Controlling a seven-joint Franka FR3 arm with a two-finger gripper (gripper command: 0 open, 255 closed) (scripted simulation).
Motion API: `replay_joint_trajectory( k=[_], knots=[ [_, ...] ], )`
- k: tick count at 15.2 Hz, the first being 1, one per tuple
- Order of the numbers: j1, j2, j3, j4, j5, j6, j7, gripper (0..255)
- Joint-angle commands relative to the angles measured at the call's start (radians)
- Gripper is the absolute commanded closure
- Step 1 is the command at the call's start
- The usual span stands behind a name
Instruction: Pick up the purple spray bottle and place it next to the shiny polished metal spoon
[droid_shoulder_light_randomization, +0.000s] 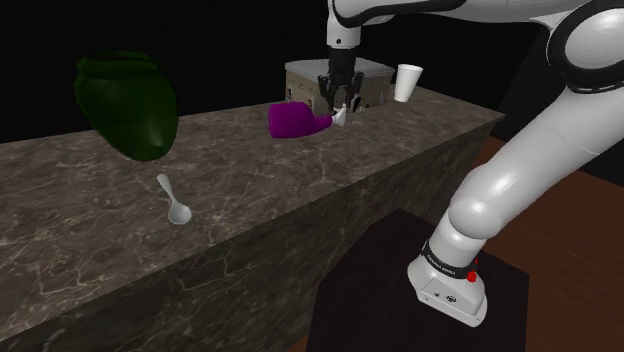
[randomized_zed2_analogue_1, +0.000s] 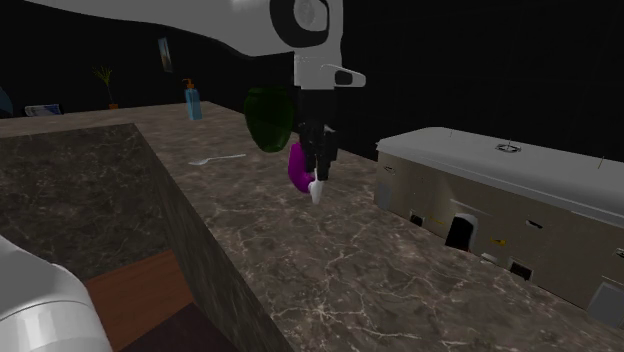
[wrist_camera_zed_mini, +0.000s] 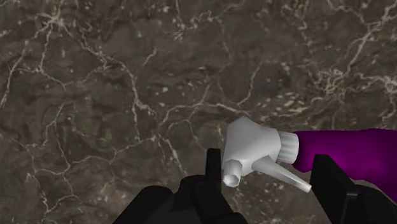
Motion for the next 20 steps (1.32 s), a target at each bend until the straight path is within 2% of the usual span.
replay_joint_trajectory(
  k=[1, 11, 20],
  knots=[
    [0.018, 0.028, 0.030, 0.030, 0.012, -0.004, 0.047, 255],
    [0.113, 0.205, 0.168, 0.224, 0.038, -0.032, 0.276, 255],
    [0.219, 0.450, 0.265, 0.523, 0.001, -0.099, 0.478, 255]
  ],
)
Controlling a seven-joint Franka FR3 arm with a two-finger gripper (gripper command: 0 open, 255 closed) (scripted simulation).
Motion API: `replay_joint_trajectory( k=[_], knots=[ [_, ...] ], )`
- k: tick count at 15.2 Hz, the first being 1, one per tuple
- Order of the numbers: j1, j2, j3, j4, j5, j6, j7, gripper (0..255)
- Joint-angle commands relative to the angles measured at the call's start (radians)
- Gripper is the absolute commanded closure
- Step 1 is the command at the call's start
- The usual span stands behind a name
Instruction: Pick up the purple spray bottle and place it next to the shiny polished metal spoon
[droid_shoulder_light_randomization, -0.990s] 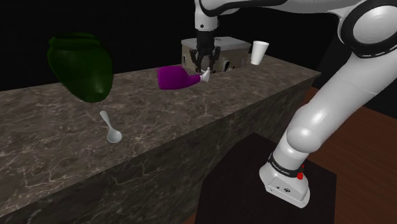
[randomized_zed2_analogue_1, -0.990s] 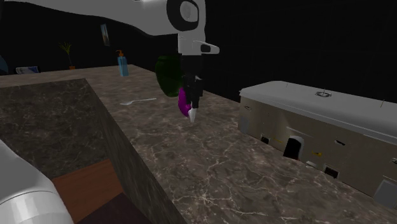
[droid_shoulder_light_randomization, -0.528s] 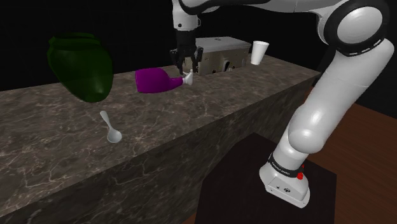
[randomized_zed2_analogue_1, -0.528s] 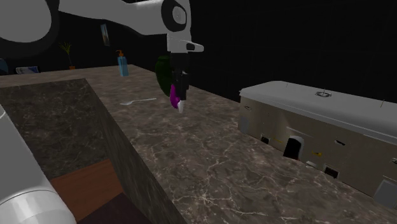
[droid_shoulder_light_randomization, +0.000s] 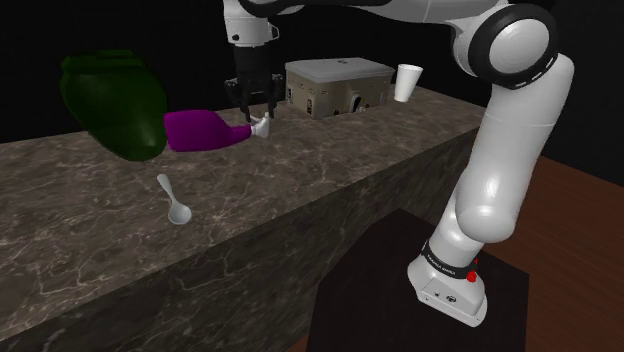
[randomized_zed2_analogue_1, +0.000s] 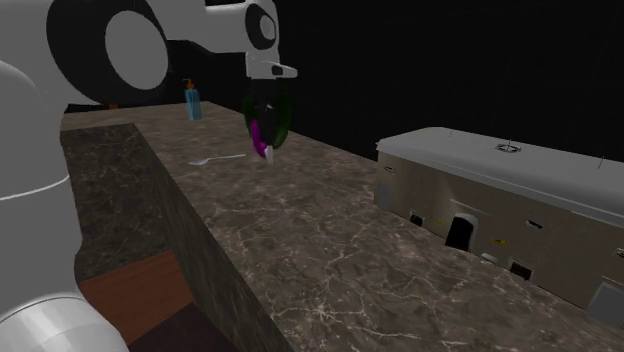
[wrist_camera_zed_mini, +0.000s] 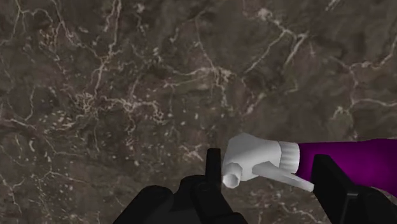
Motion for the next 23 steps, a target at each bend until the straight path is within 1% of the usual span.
replay_joint_trajectory(
  k=[1, 4, 5, 15, 22, 23],
  knots=[
    [0.029, 0.066, 0.018, 0.081, -0.014, -0.015, 0.045, 255],
    [0.080, 0.177, 0.039, 0.231, -0.043, -0.061, 0.106, 255],
    [0.085, 0.184, 0.039, 0.242, -0.045, -0.065, 0.109, 255],
    [0.072, 0.158, 0.036, 0.069, -0.038, 0.082, 0.110, 255],
    [0.068, 0.158, 0.034, -0.026, -0.039, 0.177, 0.113, 255],
    [0.068, 0.158, 0.034, -0.026, -0.039, 0.177, 0.113, 255]
  ],
)
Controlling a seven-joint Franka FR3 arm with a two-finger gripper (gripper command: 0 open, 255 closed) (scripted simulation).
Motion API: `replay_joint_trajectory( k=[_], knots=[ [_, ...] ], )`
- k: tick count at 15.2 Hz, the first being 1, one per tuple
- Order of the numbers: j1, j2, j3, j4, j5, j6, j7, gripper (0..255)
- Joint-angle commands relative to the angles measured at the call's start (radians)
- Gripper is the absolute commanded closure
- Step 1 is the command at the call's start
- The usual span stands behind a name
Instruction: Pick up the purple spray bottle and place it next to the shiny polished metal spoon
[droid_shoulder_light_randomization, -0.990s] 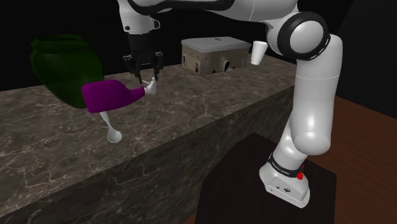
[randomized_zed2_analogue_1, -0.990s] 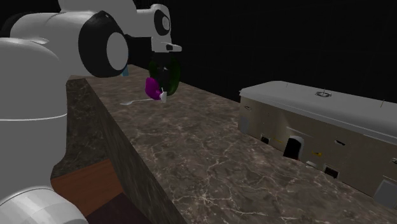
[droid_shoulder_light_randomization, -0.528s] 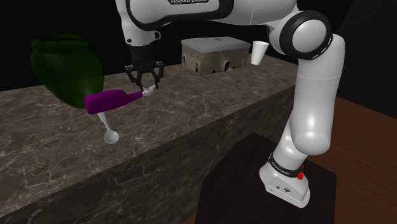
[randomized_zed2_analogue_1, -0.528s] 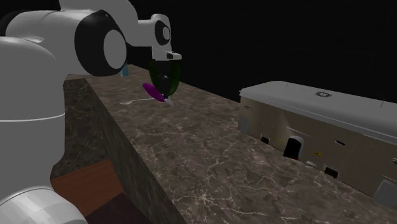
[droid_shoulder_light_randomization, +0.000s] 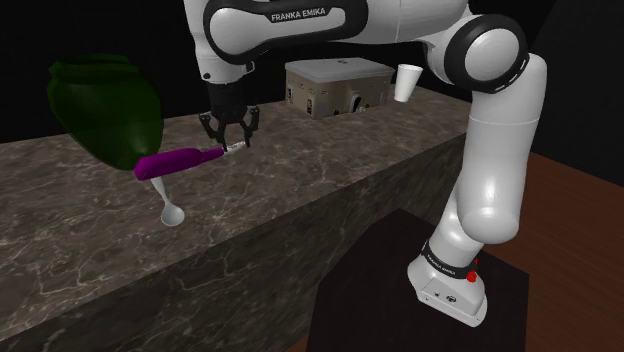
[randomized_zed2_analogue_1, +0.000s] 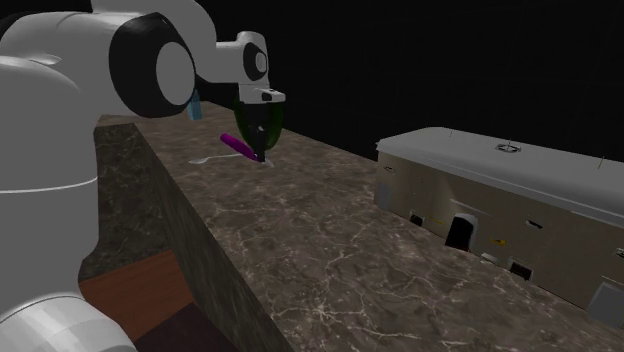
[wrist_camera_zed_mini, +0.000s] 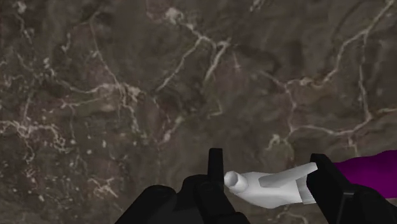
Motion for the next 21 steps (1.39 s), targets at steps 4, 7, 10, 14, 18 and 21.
replay_joint_trajectory(
  k=[4, 7, 10, 14, 18, 21],
  knots=[
    [0.001, 0.026, -0.001, -0.017, -0.001, 0.027, 0.001, 255],
    [-0.002, 0.019, -0.002, -0.018, 0.001, 0.022, -0.002, 0],
    [0.002, 0.014, 0.002, -0.016, 0.003, 0.015, 0.004, 0],
    [0.006, 0.035, 0.001, 0.063, -0.002, -0.044, 0.001, 0],
    [0.012, 0.049, 0.002, 0.143, -0.006, -0.110, 0.002, 0],
    [0.012, 0.049, 0.002, 0.143, -0.006, -0.110, 0.002, 0]
  ],
)
